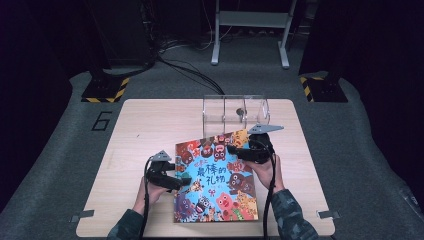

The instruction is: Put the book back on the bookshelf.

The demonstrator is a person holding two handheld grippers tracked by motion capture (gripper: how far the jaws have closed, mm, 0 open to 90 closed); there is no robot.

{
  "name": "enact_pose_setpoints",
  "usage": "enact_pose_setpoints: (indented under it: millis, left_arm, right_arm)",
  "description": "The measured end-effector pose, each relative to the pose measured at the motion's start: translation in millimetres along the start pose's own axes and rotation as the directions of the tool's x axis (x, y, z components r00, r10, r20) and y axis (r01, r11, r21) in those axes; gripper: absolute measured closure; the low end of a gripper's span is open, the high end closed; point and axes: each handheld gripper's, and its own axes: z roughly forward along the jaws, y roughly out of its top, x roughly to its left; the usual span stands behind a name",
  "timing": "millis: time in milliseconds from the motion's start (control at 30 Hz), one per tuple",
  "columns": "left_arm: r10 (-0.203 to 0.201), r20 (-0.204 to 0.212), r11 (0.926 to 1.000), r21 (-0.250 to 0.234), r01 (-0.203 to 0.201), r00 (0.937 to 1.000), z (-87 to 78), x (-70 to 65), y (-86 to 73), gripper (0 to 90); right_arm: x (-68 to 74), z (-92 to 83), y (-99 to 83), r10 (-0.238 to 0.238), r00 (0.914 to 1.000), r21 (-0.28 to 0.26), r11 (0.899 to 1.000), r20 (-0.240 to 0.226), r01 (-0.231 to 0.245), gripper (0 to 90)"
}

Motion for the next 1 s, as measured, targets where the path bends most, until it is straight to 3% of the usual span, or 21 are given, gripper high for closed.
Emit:
enact_pose_setpoints:
  millis: [300, 400, 633, 733, 1000]
  left_arm:
    - [0.024, -0.014, 0.9996, -0.014, -0.024, 0.9996, -2.3, -2.3, 1.2, 4.1]
    - [0.029, -0.015, 0.9994, -0.019, -0.030, 0.9995, -4.0, -2.8, 1.8, 4.4]
    - [0.056, -0.035, 0.9976, -0.040, -0.057, 0.9978, -9.8, -2.7, 5.1, 6.7]
    - [0.074, -0.048, 0.9964, -0.039, -0.076, 0.9961, -13.1, -2.0, 5.6, 7.9]
    - [0.073, -0.072, 0.9958, -0.050, -0.076, 0.9947, -18.4, -2.3, 7.4, 11.7]
  right_arm:
    - [-5.2, -2.3, -0.6, 0.019, 0.9988, 0.034, 0.999, -0.046, -0.018, 59.4]
    - [-5.1, -3.6, -1.2, 0.024, 0.9982, 0.032, 0.999, -0.054, -0.023, 59.6]
    - [-5.2, -5.1, -1.7, -0.016, 0.9960, -0.005, 1.000, -0.088, 0.016, 60.5]
    - [-5.1, -4.5, -1.3, -0.011, 0.9956, -0.005, 1.000, -0.093, 0.011, 60.5]
    - [-5.3, -3.1, -0.5, 0.004, 0.9953, -0.007, 1.000, -0.097, -0.005, 60.2]
